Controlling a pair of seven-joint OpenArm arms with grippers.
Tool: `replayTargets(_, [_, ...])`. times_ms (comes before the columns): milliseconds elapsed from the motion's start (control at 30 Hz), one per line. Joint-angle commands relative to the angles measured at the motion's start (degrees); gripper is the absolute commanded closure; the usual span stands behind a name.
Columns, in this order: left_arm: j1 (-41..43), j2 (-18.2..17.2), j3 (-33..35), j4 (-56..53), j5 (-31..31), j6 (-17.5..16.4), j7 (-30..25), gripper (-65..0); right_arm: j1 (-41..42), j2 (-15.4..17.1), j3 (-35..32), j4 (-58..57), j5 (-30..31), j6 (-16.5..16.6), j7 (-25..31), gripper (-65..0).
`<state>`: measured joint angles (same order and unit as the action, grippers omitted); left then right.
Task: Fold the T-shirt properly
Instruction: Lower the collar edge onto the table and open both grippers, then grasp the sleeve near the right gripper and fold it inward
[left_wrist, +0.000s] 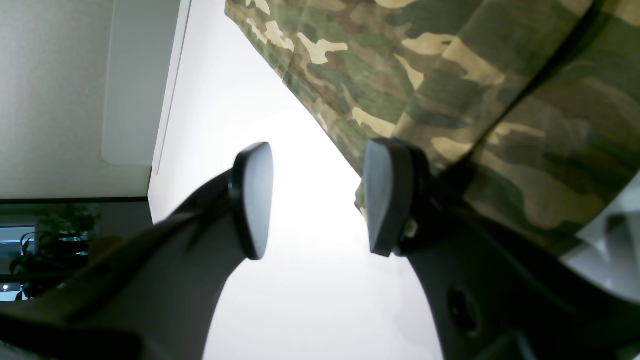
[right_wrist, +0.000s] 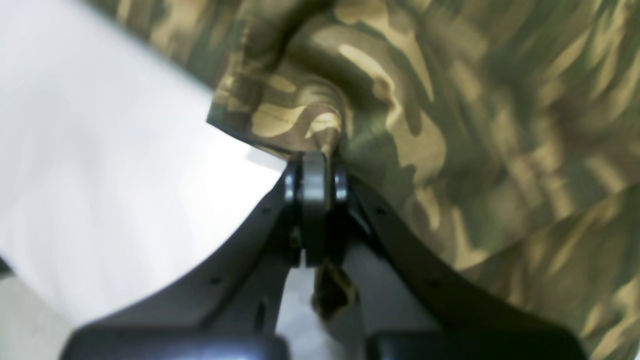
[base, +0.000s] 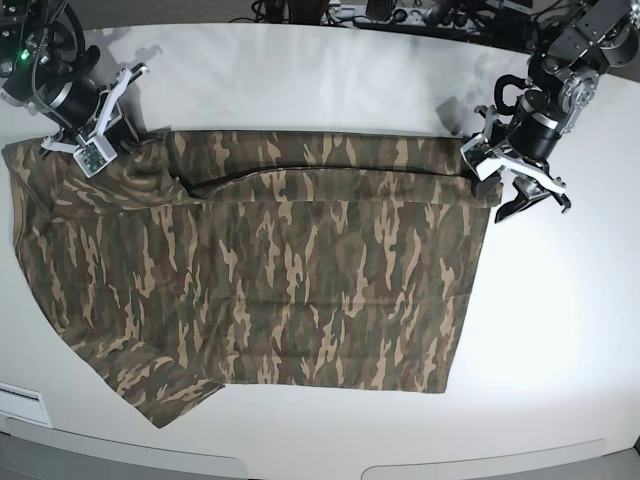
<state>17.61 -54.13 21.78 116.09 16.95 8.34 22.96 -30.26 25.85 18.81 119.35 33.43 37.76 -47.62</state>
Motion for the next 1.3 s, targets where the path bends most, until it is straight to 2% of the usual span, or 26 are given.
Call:
replayTargets(0, [-0.33,-0.96,-0.48,0.79,0.57,0.9,-0.66,-30.3,1.27,0.83,0.42,1.03,0.66,-0.66,2.03,0.0])
replayTargets(100, [-0.33,-0.96,-0.48,0.79,0.57,0.9,-0.63,-30.3,3.91,0.83,0.42,1.01,0.61,-1.84,3.82,0.0])
replayTargets(300, [-0.33,-0.96,-0.48,0.79,0.57,0.9,-0.68,-30.3,8.94,0.83,0.24,-2.84,0.66,-1.86,6.21,0.0])
replayTargets(567, [-0.33,-0.96,-0.48,0.79,0.57,0.9,-0.68,-30.3,16.92,0.83,-0.09,-14.45,0.92,0.26,8.2,0.0])
replayTargets(733, [-0.33,-0.96,-0.48,0.79,0.57,0.9,-0.66,-30.3,23.12,0.85,-4.57,-22.23,0.57,0.24,8.15,0.0])
replayTargets(833, [-0.33,-0.96,-0.48,0.79,0.57,0.9,-0.46,-30.3,26.49,0.83,-8.33,-25.2,-4.04,0.11,8.17,0.0])
replayTargets(900, [-0.31,-0.96,-0.48,0.79,0.57,0.9,-0.24,-30.3,28.17,0.83,-9.79,-25.77,-7.26,-2.29,8.39,0.0])
replayTargets(1067, [-0.31,-0.96,-0.48,0.79,0.57,0.9,-0.24,-30.3,30.18,0.83,-9.97,-25.77,-13.2,-12.04,9.92,0.0])
replayTargets(1167, [-0.31,-0.96,-0.48,0.79,0.57,0.9,-0.24,-30.3,30.21,0.83,-9.99,-25.77,-14.21,-15.34,9.97,0.0])
replayTargets(1267, [-0.33,-0.96,-0.48,0.79,0.57,0.9,-0.26,-30.3,30.23,0.83,-9.97,-25.77,-14.21,-17.18,9.94,0.0])
